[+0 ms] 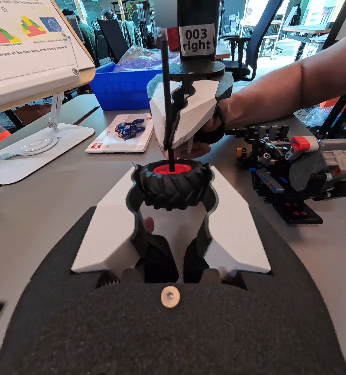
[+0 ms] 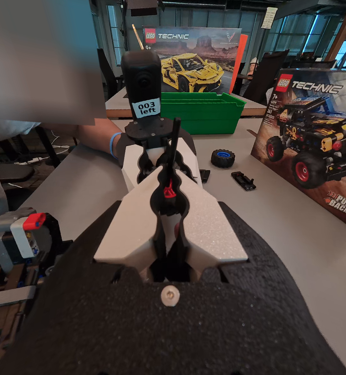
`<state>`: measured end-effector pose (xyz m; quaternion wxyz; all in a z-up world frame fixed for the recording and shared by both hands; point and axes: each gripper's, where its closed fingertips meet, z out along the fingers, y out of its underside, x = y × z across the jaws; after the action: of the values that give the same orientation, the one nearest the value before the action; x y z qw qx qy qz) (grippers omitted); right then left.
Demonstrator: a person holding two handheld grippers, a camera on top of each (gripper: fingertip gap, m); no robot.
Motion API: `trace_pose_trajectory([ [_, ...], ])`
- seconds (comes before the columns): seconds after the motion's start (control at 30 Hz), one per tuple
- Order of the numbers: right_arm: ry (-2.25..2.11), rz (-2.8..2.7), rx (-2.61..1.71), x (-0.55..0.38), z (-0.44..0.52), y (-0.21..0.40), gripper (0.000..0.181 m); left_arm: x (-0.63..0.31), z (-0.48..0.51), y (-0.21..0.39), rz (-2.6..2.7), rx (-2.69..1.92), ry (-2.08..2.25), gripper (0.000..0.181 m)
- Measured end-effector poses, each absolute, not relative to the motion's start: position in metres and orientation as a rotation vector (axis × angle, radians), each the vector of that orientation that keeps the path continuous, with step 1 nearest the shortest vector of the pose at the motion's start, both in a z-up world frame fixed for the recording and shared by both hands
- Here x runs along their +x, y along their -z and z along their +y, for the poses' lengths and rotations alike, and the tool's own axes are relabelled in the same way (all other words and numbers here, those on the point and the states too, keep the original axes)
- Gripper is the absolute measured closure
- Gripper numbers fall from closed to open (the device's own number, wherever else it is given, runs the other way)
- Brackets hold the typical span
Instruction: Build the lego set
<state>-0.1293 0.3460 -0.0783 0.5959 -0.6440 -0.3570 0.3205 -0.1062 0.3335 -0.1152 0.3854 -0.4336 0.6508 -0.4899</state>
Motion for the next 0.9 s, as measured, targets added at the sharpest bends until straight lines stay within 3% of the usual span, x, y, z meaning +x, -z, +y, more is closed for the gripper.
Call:
trace_pose_trajectory([
  [0.9, -0.832, -0.678, -1.44, -0.099, 0.353, 0.053, 0.179, -0.107, 0.341, 0.123, 1.681, -1.209, 1.282, 0.123],
])
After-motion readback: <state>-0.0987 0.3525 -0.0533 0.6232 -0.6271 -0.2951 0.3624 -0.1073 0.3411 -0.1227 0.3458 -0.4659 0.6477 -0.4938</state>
